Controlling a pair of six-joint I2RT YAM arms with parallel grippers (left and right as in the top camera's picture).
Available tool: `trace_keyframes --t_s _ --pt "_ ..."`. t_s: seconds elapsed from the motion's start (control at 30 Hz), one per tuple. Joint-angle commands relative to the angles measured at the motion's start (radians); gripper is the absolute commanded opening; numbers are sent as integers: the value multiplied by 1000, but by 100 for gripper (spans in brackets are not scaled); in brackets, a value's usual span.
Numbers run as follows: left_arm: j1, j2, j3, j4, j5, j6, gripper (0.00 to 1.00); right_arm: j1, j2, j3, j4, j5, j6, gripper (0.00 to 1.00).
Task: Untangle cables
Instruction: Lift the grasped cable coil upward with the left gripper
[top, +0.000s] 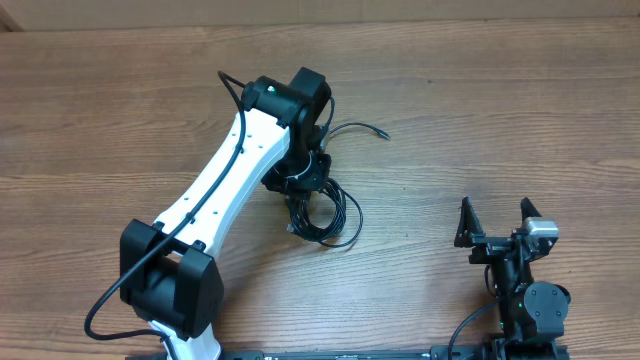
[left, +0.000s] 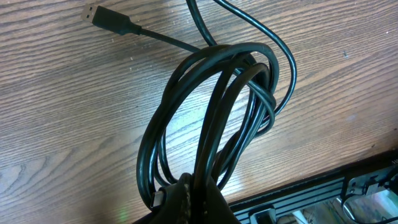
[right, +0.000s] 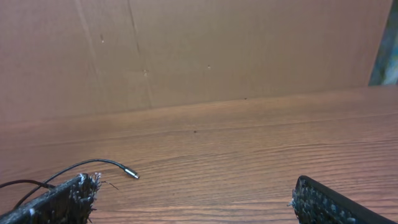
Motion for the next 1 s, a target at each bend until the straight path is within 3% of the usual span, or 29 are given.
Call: trace_keyframes --t_s 0.0,0.6,0.97 --pt "-4 -2 16 4 8 -14 4 -3 -10 -11 6 -6 -7 100" --pt "-4 -2 16 10 8 -15 4 -3 -10 -11 6 -6 -7 100" --pt "-4 -2 16 11 5 -82 4 -3 -10 -11 6 -6 -7 100"
